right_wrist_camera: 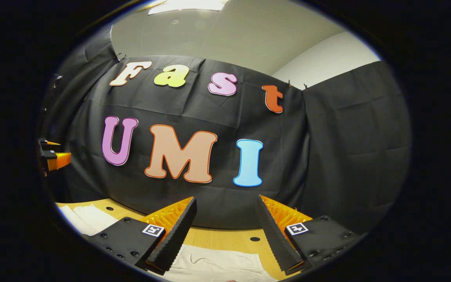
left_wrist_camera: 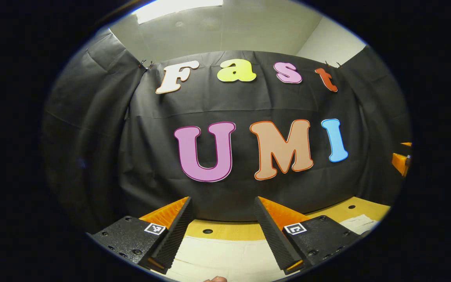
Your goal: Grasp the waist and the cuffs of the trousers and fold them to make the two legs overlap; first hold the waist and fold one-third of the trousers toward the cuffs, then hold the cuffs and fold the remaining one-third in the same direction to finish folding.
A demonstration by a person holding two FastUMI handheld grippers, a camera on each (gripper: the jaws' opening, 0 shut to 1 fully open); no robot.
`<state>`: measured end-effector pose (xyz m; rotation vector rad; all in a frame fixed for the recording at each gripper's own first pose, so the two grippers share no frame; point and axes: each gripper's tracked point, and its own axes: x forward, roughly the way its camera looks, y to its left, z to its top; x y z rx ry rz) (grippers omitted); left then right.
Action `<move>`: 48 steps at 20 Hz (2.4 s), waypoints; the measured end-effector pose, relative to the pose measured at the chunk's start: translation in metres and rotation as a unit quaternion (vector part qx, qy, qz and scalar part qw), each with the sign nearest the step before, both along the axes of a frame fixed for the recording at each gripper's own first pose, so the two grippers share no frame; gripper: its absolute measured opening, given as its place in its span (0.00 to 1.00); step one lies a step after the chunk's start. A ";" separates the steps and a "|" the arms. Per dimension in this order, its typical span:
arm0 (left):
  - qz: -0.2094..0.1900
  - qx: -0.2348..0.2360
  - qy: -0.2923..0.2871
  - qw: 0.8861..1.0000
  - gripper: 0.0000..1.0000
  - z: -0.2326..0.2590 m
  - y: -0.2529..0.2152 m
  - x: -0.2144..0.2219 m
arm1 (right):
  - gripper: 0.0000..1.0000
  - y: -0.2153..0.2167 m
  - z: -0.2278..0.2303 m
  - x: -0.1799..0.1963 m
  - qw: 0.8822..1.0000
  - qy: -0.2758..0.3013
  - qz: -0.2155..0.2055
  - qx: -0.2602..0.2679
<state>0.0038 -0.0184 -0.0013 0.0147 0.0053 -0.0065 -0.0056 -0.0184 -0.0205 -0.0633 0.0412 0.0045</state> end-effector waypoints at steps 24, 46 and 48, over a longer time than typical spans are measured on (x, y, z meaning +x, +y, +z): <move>0.006 0.003 0.017 1.000 0.94 -0.015 -0.008 0.009 | 0.97 -0.035 -0.051 -0.004 0.992 0.028 0.030 -0.120; 0.020 0.021 0.039 0.999 0.94 -0.030 -0.031 -0.001 | 0.98 -0.087 -0.296 -0.135 0.808 0.218 0.295 -0.460; 0.022 0.026 0.041 0.999 0.94 -0.031 -0.029 -0.003 | 1.00 -0.089 -0.312 -0.143 0.790 0.233 0.312 -0.473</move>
